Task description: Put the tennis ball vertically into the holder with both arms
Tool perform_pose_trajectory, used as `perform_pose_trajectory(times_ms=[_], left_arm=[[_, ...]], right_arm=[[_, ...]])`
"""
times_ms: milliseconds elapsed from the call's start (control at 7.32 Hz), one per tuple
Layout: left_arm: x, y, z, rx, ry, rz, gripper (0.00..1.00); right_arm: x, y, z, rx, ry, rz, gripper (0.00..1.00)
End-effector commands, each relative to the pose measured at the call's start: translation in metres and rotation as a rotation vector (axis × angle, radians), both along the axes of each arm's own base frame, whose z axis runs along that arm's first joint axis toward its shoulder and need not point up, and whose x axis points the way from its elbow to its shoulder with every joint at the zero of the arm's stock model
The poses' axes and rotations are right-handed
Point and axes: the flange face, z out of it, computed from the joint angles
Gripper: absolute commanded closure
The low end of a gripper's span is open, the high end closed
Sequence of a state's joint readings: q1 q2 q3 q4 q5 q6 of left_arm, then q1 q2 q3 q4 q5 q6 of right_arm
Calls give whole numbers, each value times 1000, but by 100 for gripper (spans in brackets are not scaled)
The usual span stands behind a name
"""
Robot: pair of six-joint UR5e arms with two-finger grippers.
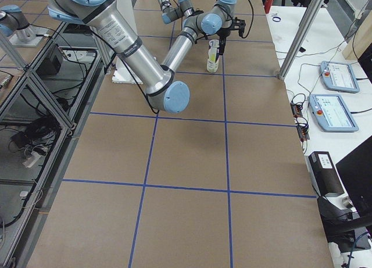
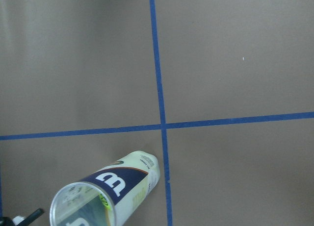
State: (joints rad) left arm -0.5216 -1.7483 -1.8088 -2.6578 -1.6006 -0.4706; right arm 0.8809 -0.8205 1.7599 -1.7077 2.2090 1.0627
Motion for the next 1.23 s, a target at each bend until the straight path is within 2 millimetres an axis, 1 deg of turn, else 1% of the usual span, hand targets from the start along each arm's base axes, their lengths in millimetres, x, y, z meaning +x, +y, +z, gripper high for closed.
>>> perform_pose_trajectory(times_ms=[0,137,273,410,546,683,819,956,1092], left_arm=[[-89,-55,-15,-240,-262,-77,1],[-128,-87,5,-403,-371,-96,1],[-149,-110,3,-474,-391,-107,1],[-147,-124,23,-580,-462,-106,1],[-167,-149,38,-662,-506,-151,1],[-188,-171,56,-701,-528,-191,1],[-239,-194,75,-693,-560,-217,1],[-283,-213,107,-790,-518,-194,1],[-336,-225,142,-837,-471,-129,1]], right_arm=[[41,-17,65,61,69,-33,1],[65,-26,92,77,97,-34,1],[79,-28,119,106,125,-67,1],[99,-34,150,127,158,-91,1],[130,-42,185,157,195,-121,1],[164,-49,223,178,219,-157,1],[201,-54,262,182,224,-192,1],[243,-60,304,185,216,-223,1],[300,-58,360,199,198,-261,1]])
